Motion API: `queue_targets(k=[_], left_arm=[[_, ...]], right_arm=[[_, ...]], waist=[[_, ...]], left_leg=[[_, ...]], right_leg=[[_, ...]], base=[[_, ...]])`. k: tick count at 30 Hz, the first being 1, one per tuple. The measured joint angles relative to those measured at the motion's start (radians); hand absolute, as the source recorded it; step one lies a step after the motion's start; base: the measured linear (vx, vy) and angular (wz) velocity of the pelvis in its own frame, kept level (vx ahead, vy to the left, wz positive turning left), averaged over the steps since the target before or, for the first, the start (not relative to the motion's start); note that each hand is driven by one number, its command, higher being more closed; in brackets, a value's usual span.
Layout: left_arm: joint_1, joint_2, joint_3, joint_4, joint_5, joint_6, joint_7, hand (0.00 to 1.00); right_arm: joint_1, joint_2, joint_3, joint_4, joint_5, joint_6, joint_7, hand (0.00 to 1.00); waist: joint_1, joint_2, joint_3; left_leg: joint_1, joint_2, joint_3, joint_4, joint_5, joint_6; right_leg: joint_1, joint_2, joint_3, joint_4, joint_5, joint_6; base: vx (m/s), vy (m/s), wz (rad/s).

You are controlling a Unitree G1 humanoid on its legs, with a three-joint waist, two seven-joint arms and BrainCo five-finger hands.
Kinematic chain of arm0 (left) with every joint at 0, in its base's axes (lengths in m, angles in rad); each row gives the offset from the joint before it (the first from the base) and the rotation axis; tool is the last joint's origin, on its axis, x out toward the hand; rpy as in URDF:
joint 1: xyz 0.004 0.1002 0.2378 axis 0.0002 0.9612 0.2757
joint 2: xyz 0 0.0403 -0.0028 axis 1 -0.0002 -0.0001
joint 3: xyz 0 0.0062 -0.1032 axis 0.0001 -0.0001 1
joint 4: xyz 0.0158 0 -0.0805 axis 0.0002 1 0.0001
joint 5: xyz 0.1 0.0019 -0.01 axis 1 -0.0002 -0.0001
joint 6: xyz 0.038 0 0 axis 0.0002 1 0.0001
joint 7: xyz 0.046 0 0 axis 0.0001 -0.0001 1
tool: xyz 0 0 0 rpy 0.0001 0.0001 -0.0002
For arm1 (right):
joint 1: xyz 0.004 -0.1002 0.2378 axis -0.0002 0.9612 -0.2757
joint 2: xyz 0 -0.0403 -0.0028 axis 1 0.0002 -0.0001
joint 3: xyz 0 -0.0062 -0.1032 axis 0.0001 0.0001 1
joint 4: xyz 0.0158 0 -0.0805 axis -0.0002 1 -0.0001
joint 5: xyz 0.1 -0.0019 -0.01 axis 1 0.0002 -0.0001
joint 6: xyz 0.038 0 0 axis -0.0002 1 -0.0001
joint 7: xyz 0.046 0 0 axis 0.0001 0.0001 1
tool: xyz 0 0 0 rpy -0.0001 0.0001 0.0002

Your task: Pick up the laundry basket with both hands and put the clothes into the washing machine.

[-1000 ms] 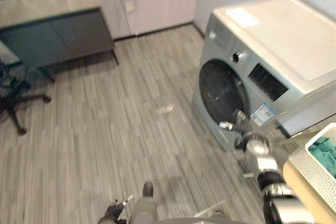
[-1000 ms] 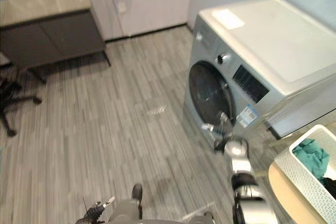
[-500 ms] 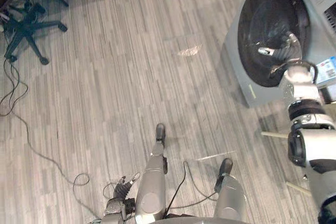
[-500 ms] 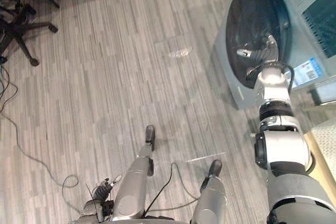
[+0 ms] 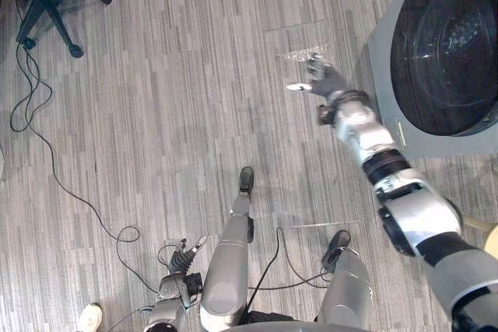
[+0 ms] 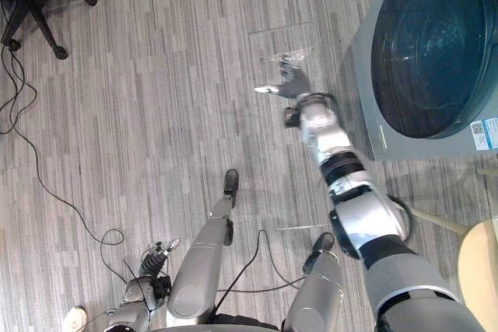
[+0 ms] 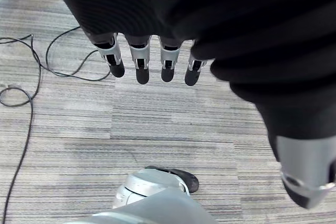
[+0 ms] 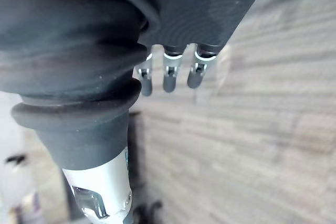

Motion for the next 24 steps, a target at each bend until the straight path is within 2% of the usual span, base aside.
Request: queue_targets(k=[1, 4, 8, 10, 11, 14, 17, 19, 24], left_arm=[[-0.013, -0.001, 0.005, 0.003, -0.008, -0.005, 0.012, 0.0], [-0.036, 0.004, 0.018, 0.004, -0.021, -0.014, 0.029, 0.0], [-0.038, 0.019, 0.019, 0.027, -0.022, -0.014, 0.031, 0.0], [-0.038, 0.035, 0.021, 0.055, -0.017, -0.011, 0.033, 0.0], [-0.037, 0.043, 0.027, 0.071, -0.015, -0.009, 0.032, 0.0], [-0.032, 0.052, 0.03, 0.103, 0.009, 0.003, 0.031, 0.0], [-0.009, 0.071, 0.038, 0.124, 0.019, 0.015, 0.028, 0.0], [0.028, 0.088, 0.049, 0.142, 0.035, 0.02, 0.026, 0.0], [0.052, 0.076, 0.104, 0.172, 0.06, 0.036, 0.024, 0.0]], right_arm=[[0.047, 0.027, 0.022, -0.093, 0.011, -0.015, 0.004, 0.0], [0.171, 0.113, 0.06, -0.216, 0.052, -0.046, 0.024, 0.0], [0.313, 0.167, 0.046, -0.217, 0.083, -0.053, 0.044, 0.0], [0.409, 0.185, 0.0, -0.217, 0.083, -0.053, 0.04, 0.0], [0.457, 0.186, -0.026, -0.217, 0.074, -0.053, 0.042, 0.0], [0.55, 0.185, -0.125, -0.217, 0.053, -0.053, 0.04, 0.0], [0.625, 0.182, -0.211, -0.217, 0.021, -0.051, 0.036, 0.0], [0.706, 0.168, -0.296, -0.217, -0.016, -0.048, 0.026, 0.0], [0.775, 0.094, -0.475, -0.221, -0.046, -0.048, -0.005, 0.0]], waist=[[0.002, -0.005, 0.002], [0.007, -0.031, 0.009], [0.006, -0.056, 0.009], [0.004, -0.075, 0.012], [0.003, -0.09, 0.012], [-0.003, -0.104, 0.007], [-0.031, -0.127, -0.011], [-0.052, -0.154, -0.064], [-0.081, -0.153, -0.156]], left_leg=[[0.002, -0.001, -0.01, 0.007, -0.004, -0.003], [0.018, 0.0, -0.034, 0.007, -0.015, -0.016], [0.036, -0.001, -0.062, 0.007, -0.015, -0.016], [0.061, 0.002, -0.072, 0.006, -0.016, -0.018], [0.078, 0.003, -0.07, 0.006, -0.019, -0.02], [0.12, 0.007, -0.06, 0.002, -0.025, -0.024], [0.162, 0.02, -0.041, -0.023, -0.028, -0.025], [0.191, 0.019, -0.029, -0.062, -0.027, -0.026], [0.209, 0.019, -0.014, -0.084, -0.027, -0.026]], right_leg=[[0.013, 0.001, -0.01, 0.005, -0.013, 0.001], [0.045, 0.013, -0.032, 0.006, -0.027, -0.011], [0.083, 0.027, -0.048, -0.017, -0.03, -0.019], [0.12, 0.043, -0.041, -0.044, -0.024, -0.021], [0.134, 0.05, -0.023, -0.054, -0.022, -0.023], [0.176, 0.06, -0.01, -0.087, -0.007, -0.031], [0.199, 0.084, 0.032, -0.123, -0.004, -0.035], [0.203, 0.089, 0.059, -0.157, 0.011, -0.025], [0.235, 0.095, 0.066, -0.237, 0.057, -0.007]], base=[[-0.04, -0.074, 0.16], [-0.06, -0.062, 0.19], [-0.04, -0.036, 0.12], [-0.01, -0.017, -0.01], [-0.02, -0.03, -0.07], [-0.02, -0.023, -0.13], [-0.02, -0.024, -0.25], [0.01, -0.032, -0.29], [0.04, -0.028, -0.12]])
